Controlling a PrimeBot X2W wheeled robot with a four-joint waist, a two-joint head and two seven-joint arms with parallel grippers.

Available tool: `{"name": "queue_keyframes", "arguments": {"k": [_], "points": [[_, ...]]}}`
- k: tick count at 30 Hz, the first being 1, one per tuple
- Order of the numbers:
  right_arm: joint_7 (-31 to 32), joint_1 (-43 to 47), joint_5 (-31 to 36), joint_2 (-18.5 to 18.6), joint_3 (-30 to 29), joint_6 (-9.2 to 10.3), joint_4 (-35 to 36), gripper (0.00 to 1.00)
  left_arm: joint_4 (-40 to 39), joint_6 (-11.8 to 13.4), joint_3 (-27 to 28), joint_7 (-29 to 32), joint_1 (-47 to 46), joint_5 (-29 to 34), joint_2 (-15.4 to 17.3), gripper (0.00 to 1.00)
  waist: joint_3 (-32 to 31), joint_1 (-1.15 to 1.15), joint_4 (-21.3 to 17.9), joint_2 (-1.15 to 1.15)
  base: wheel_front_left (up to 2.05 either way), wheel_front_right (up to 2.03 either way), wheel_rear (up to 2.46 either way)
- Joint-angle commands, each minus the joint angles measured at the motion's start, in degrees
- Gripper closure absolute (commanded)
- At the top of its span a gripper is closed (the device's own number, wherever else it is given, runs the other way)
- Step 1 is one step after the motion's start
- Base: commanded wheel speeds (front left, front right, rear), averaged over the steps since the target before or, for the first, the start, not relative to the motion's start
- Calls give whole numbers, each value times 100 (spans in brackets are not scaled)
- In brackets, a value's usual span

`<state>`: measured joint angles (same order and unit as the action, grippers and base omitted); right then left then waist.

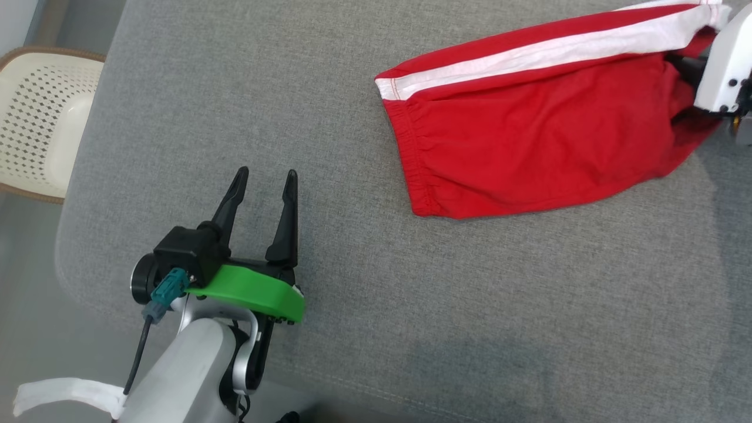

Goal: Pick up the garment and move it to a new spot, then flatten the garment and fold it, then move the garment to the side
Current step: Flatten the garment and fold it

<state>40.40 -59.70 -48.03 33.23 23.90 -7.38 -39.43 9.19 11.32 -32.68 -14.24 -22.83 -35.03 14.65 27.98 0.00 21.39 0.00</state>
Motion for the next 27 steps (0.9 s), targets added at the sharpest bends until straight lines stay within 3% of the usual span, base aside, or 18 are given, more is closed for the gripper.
{"name": "queue_keyframes", "arguments": {"k": [1,10,18,27], "points": [[142,285,-154,-145,-26,-19,28,100,25,-29,43,-51,114,55,55,0,-205,0,-179,0,0,0,0],[477,1256,-799,-285,-599,-11,608,100,141,-120,113,-36,793,-12,559,0,-1166,0,-1088,0,0,0,0],[692,2371,-1003,-45,-1536,-11,628,100,-153,-101,149,32,1504,-161,977,0,-1620,0,-1672,0,0,0,0],[-448,3212,-388,-117,-2818,-11,362,100,-585,-105,70,-29,1591,44,975,0,-1425,0,-1697,0,0,0,0]]}}
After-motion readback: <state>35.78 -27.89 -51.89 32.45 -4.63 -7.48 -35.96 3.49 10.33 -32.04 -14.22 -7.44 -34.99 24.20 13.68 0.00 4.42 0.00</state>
